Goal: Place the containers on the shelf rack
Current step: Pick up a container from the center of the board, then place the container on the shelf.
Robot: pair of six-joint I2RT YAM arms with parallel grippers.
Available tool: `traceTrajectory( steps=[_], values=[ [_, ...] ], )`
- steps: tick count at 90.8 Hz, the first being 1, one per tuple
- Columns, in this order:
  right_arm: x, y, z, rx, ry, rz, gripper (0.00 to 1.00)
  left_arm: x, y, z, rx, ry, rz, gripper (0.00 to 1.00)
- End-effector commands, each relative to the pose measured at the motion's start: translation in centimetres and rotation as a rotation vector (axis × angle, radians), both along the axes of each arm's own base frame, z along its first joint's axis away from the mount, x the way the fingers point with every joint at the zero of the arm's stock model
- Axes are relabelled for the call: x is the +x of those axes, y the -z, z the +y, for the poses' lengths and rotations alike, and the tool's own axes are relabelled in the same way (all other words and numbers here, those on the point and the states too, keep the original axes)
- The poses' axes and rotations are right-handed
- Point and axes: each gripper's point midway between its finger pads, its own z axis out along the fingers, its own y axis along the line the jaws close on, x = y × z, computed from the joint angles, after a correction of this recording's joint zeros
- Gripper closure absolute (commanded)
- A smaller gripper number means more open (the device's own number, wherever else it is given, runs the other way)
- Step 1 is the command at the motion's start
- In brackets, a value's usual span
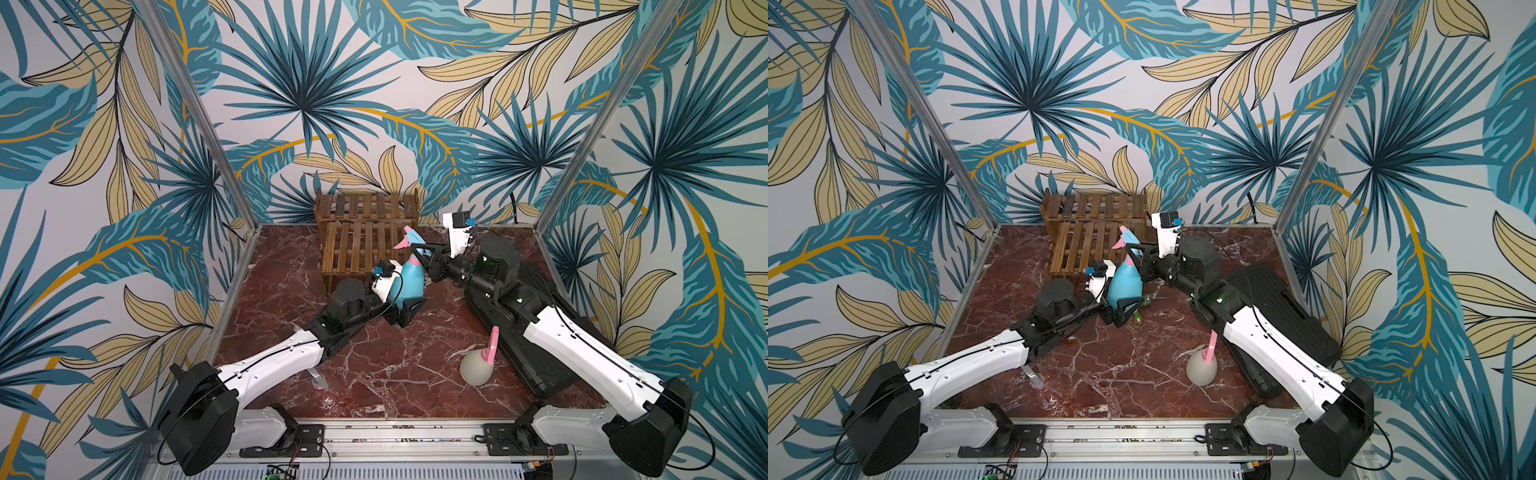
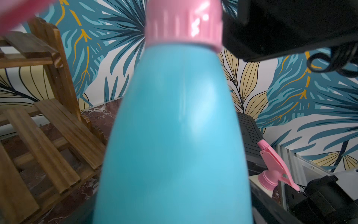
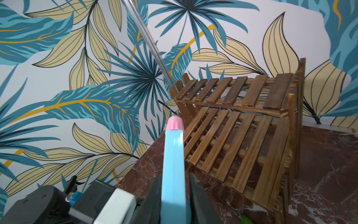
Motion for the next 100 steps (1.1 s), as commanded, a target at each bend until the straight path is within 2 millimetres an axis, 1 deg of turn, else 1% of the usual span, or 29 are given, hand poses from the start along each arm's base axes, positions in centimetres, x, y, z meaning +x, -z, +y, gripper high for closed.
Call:
traceTrajectory(
  steps=[1,4,11,16,20,22,33,44,48,53,58,67,70,80,83,86,91,100],
  values=[
    [0.2,-3.1,-1.9,0.019,0.097,-0.118,0.99,-0.5,-3.6,1.3,-0.05,-0.008,-0.041,0.0],
    [0.1,-3.9,-2.4,0.004,0.111,-0.145,1.0,-0.6,-4.1,2.0,-0.056,-0.02,-0.042,0.0],
    [0.3,-5.5,-4.2,-0.024,0.189,-0.217,1.0,-1.0,-4.6,3.7,-0.045,-0.055,-0.029,0.0],
    [0.7,-6.1,-5.4,-0.035,0.257,-0.266,1.0,-1.0,-5.1,5.2,-0.036,-0.09,-0.027,0.0],
    [1.0,-6.7,-5.9,-0.04,0.296,-0.297,1.0,-1.0,-5.1,6.2,-0.014,-0.107,-0.013,0.0],
    [1.2,-7.1,-6.1,-0.041,0.31,-0.313,1.0,-0.9,-5.4,6.6,-0.006,-0.113,-0.014,0.0],
    [2.2,-9.3,-6.3,-0.061,0.37,-0.378,1.0,0.2,-4.7,9.3,0.073,-0.17,0.065,0.0],
    [3.7,-11.2,-6.2,-0.085,0.423,-0.41,1.0,1.1,-4.4,11.4,0.11,-0.2,0.057,0.0],
    [4.2,-11.9,-5.9,-0.089,0.435,-0.425,1.0,1.6,-4.2,12.1,0.123,-0.217,0.058,0.0],
    [5.3,-12.1,-5.0,-0.12,0.435,-0.423,1.0,1.9,-4.2,12.7,0.135,-0.226,0.045,0.0],
    [6.3,-12.7,-4.3,-0.148,0.433,-0.418,1.0,2.0,-4.4,13.2,0.14,-0.243,0.009,0.0],
    [8.5,-13.8,-3.2,-0.161,0.442,-0.41,1.0,2.0,-5.2,13.9,0.122,-0.268,-0.058,0.0],
    [8.9,-14.3,-2.9,-0.151,0.437,-0.409,1.0,2.1,-5.4,14.0,0.12,-0.275,-0.068,0.0],
    [10.6,-15.0,-1.2,-0.138,0.417,-0.4,1.0,2.1,-6.3,14.4,0.116,-0.295,-0.116,0.0],
    [11.2,-14.9,-0.7,-0.143,0.417,-0.399,1.0,2.0,-6.7,14.6,0.111,-0.308,-0.137,0.0],
    [11.6,-15.4,-0.5,-0.138,0.423,-0.407,1.0,1.9,-7.0,14.8,0.106,-0.319,-0.162,0.0],
    [12.5,-15.6,-0.1,-0.143,0.44,-0.413,1.0,1.8,-7.4,15.1,0.1,-0.336,-0.2,0.0],
    [13.8,-16.0,0.4,-0.156,0.477,-0.428,1.0,1.8,-7.3,15.5,0.105,-0.355,-0.237,0.0]
  ],
)
